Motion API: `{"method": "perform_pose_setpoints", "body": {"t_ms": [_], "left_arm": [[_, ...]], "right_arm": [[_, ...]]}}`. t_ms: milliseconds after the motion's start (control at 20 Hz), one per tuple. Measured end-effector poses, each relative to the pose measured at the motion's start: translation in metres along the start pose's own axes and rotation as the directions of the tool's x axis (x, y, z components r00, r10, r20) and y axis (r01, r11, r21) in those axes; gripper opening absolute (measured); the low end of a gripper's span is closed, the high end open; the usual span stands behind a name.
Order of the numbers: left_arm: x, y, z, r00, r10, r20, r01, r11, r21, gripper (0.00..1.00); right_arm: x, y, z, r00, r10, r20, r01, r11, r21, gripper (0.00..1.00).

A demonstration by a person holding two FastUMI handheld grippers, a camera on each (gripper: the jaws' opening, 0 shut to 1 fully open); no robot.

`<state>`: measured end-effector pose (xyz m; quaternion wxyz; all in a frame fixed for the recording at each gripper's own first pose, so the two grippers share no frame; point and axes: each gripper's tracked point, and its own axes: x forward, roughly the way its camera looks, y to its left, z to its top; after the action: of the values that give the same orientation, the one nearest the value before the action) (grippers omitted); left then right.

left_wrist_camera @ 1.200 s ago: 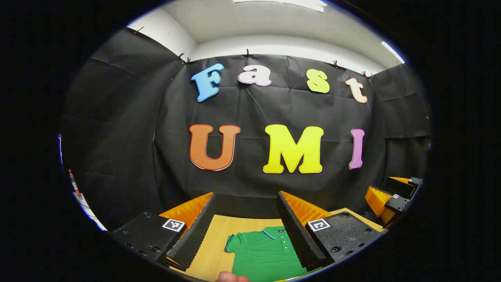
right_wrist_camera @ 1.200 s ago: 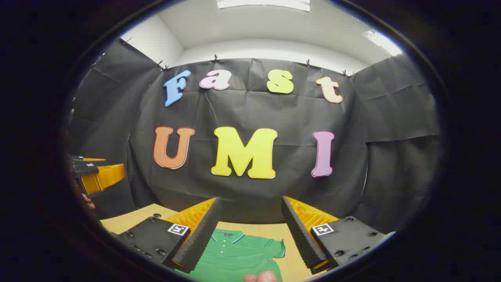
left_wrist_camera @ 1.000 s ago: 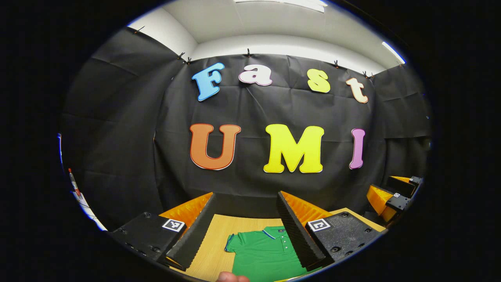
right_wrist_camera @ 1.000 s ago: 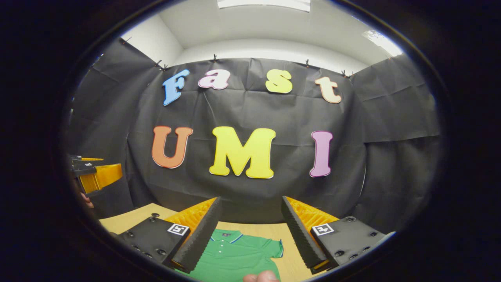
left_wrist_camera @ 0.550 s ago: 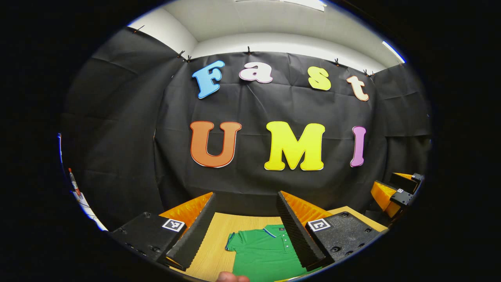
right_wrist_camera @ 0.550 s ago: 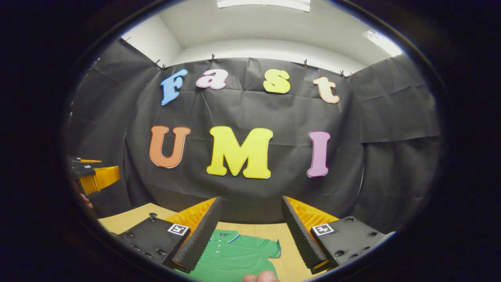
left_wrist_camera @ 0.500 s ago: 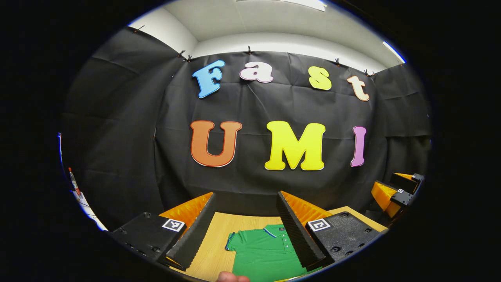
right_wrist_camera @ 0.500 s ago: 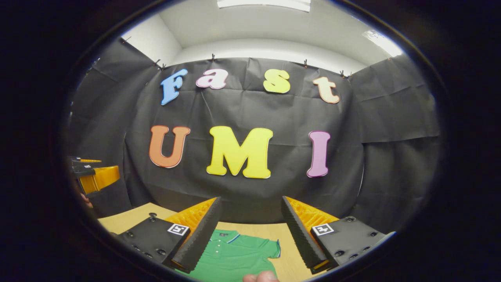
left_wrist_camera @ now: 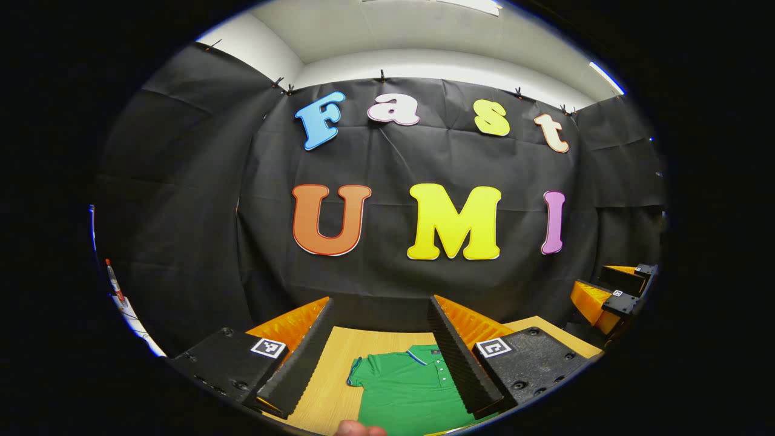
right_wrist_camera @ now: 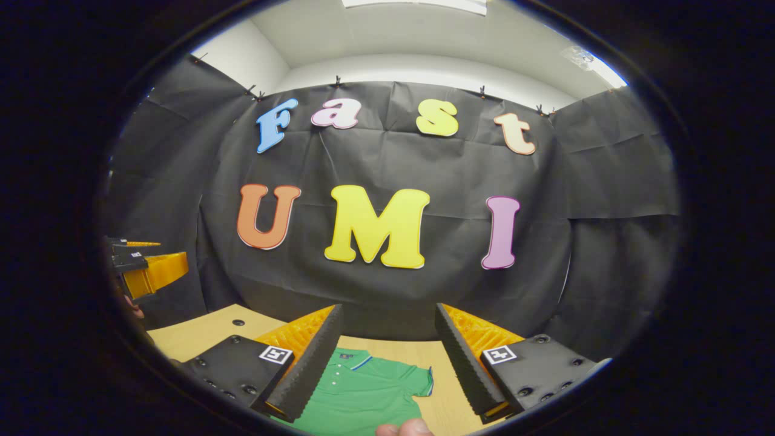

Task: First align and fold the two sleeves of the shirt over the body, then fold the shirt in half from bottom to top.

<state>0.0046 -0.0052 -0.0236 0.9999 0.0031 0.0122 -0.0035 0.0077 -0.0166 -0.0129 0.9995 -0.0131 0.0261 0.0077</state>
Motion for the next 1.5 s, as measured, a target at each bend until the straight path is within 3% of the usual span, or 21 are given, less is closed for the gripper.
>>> {"method": "perform_pose_setpoints", "body": {"t_ms": [250,500,750,900,1100,1500], "left_arm": [[0.000,-0.015,-0.011,0.999,-0.033,-0.031,0.032,0.999,-0.007,0.98],[0.000,-0.026,-0.025,0.996,-0.042,-0.073,0.043,0.999,0.009,0.98],[0.003,-0.032,-0.042,0.991,-0.029,-0.132,0.032,0.999,0.020,0.98],[0.010,-0.038,-0.049,0.987,-0.022,-0.157,0.026,0.999,0.022,0.98],[0.019,-0.044,-0.055,0.985,-0.013,-0.175,0.018,0.999,0.027,0.99],[0.032,-0.045,-0.086,0.967,0.015,-0.255,-0.007,0.999,0.032,0.99]], "right_arm": [[0.006,-0.016,-0.037,0.994,0.021,-0.104,-0.020,1.000,0.011,0.98],[0.027,-0.053,-0.099,0.967,0.022,-0.252,-0.017,1.000,0.022,0.98],[0.068,-0.086,-0.170,0.917,0.048,-0.397,-0.024,0.998,0.064,0.98],[0.103,-0.101,-0.213,0.871,0.073,-0.485,-0.026,0.994,0.104,0.98],[0.149,-0.121,-0.263,0.829,0.054,-0.557,0.032,0.989,0.144,0.98],[0.214,-0.124,-0.368,0.720,0.098,-0.687,0.053,0.979,0.195,1.00]]}}
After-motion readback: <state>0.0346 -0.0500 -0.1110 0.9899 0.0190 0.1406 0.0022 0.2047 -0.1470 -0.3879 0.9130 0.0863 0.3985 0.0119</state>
